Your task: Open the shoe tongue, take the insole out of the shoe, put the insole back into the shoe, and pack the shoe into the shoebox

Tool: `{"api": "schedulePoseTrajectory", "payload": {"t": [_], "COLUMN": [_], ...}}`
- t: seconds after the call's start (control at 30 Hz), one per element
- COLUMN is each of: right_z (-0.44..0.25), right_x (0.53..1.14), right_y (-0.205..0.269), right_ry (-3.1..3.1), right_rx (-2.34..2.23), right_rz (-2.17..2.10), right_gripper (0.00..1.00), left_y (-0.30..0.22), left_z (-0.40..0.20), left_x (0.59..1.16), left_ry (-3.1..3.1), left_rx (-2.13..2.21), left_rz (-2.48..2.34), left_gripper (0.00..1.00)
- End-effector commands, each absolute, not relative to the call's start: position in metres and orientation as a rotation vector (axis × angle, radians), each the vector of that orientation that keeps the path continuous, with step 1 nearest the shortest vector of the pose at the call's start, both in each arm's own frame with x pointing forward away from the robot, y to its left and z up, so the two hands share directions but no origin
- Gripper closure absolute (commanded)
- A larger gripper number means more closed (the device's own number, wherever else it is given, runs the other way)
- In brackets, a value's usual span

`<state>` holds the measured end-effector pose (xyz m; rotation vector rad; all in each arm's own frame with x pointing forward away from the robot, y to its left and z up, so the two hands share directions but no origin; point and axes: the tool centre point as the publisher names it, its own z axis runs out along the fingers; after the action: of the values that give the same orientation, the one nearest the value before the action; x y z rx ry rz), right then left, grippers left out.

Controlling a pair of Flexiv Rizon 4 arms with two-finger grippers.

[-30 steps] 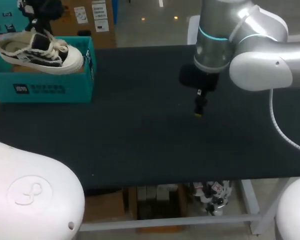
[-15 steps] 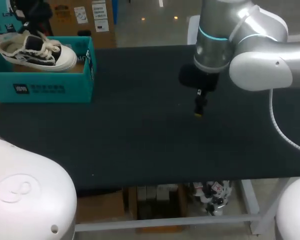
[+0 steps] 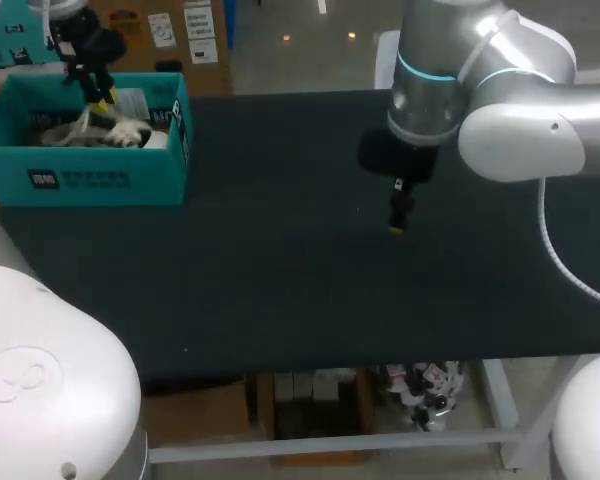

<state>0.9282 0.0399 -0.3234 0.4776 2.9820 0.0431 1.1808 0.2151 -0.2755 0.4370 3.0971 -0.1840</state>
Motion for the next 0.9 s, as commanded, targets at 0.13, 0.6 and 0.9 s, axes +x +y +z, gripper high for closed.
{"api": "schedulePoseTrajectory", "payload": {"t": [0.13,0.6,0.9], "right_z": [-0.323,-0.323,-0.323], "right_x": [0.929,0.929,0.929], "right_y": [0.041,0.041,0.041], "right_ry": [2.985,2.985,2.985], "right_rx": [0.479,0.479,0.479], "right_rz": [0.037,0.037,0.037], "right_gripper": [0.0,0.0,0.0], "left_y": [0.206,0.112,0.068], "left_z": [-0.257,-0.17,-0.169], "left_x": [1.177,1.092,1.049], "left_ry": [3.131,3.085,3.108], "left_rx": [0.452,0.422,0.418], "left_rz": [-0.201,-0.076,0.056], "left_gripper": [0.0,0.0,0.0]}}
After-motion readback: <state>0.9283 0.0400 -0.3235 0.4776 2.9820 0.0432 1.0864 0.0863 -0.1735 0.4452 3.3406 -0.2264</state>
